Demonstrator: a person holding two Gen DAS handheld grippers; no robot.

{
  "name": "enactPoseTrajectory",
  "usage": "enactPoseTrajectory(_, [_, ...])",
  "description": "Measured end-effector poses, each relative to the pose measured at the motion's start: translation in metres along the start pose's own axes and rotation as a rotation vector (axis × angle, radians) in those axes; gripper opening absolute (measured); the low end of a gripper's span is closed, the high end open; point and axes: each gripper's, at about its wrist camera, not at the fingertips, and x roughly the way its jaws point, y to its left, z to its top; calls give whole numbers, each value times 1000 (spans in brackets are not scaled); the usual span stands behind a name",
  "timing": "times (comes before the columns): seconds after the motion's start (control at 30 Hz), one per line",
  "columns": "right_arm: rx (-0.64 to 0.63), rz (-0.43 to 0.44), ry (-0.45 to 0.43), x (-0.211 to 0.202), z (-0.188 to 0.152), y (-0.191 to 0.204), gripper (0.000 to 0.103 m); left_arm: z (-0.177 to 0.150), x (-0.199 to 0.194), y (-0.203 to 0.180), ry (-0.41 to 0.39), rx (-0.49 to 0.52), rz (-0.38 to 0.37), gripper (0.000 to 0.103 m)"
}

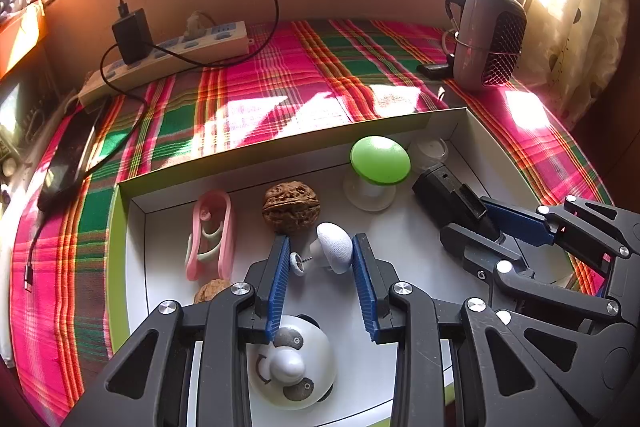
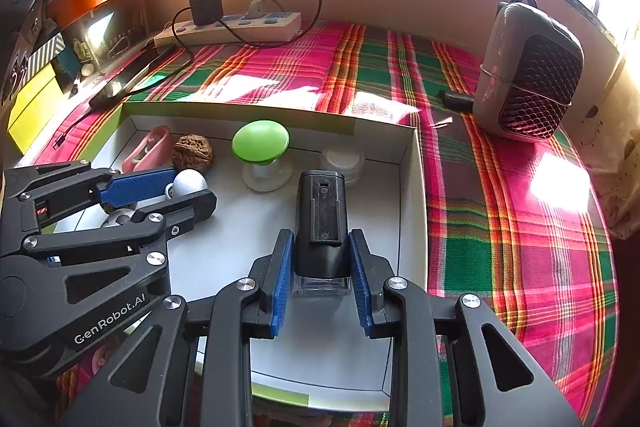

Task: Organize objects
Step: 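Lower the black device into the box and open the right tool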

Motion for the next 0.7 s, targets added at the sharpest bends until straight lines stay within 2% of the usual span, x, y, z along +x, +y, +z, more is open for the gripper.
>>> enactPoseTrajectory(0.7, [28, -4, -28, -9, -1, -3, 41, -2, -6, 2, -11, -15, -7, 30])
